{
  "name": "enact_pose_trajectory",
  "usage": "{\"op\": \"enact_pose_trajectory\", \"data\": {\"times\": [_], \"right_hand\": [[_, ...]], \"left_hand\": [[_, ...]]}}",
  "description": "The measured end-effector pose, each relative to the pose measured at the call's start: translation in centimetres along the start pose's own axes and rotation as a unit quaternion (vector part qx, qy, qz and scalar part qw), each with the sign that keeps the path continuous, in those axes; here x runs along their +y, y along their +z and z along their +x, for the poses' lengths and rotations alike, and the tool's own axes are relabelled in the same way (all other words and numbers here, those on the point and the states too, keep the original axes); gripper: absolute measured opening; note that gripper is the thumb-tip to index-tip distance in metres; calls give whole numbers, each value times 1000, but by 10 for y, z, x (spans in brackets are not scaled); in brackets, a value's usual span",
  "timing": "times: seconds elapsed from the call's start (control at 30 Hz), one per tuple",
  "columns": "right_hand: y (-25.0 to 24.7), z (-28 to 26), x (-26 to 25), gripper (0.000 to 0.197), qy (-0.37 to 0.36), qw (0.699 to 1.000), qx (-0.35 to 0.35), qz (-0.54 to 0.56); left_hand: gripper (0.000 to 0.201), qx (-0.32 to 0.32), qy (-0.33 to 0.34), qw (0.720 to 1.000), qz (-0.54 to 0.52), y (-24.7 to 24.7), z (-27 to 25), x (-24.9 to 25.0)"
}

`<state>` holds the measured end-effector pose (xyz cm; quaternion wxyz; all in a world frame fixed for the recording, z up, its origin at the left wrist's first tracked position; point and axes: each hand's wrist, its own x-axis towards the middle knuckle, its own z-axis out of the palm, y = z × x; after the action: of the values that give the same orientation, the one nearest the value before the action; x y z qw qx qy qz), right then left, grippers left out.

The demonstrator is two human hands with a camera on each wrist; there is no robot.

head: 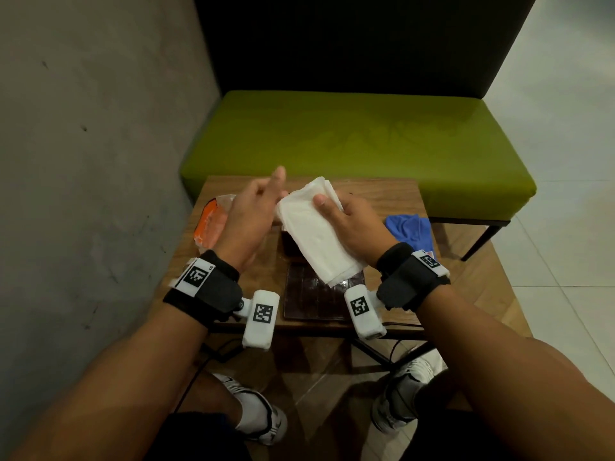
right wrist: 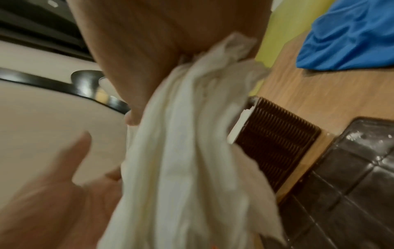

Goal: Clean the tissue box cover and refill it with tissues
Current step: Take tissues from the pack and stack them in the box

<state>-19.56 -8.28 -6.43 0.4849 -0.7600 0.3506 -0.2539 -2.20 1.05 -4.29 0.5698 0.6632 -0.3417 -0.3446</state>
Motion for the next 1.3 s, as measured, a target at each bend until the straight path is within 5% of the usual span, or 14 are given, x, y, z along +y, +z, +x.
{"op": "enact_pose_trajectory", "data": {"times": [0.07, 0.17, 0.3, 0.4, 0.57, 0.67, 0.77, 0.87, 1.03, 1.13, 1.23, 1.3], "right_hand": [[1, 3, -3, 42, -26, 998, -45, -44], [0, 6, -9, 43, -47, 989, -95, -100], [-8, 6, -16, 45, -42, 978, -132, -155], [-10, 7, -15, 45, -43, 980, -127, -146], [-15, 7, -15, 40, -17, 1000, 17, -10], [-12, 0, -13, 71, 97, 976, 95, 169], [1, -12, -16, 47, 117, 967, 82, 213], [17, -12, -11, 36, 99, 966, 108, 214], [22, -7, 6, 23, 23, 977, 196, 84], [20, -10, 8, 25, -11, 975, 216, 60], [18, -10, 7, 23, -22, 976, 212, 35], [17, -11, 5, 23, -19, 978, 206, 31]], "left_hand": [[76, -72, 47, 993, 83, -2, 3, 2], [92, -217, -3, 968, 127, -3, 4, 4], [70, -289, -79, 953, 51, -9, 2, 0], [53, -269, -87, 959, 28, -6, 1, -6], [29, -140, -52, 988, -47, 1, -1, -9], [32, -22, -9, 999, -39, 6, -1, -14], [31, 42, 33, 998, -20, 17, -4, -22], [30, 58, 24, 998, -14, 27, -6, -29], [61, 81, -16, 996, 11, 19, -4, -34], [80, 57, -29, 998, 17, 15, -1, -41], [68, 49, -74, 996, -3, 12, 0, -37], [87, -11, -120, 992, -36, 8, 0, -34]]}}
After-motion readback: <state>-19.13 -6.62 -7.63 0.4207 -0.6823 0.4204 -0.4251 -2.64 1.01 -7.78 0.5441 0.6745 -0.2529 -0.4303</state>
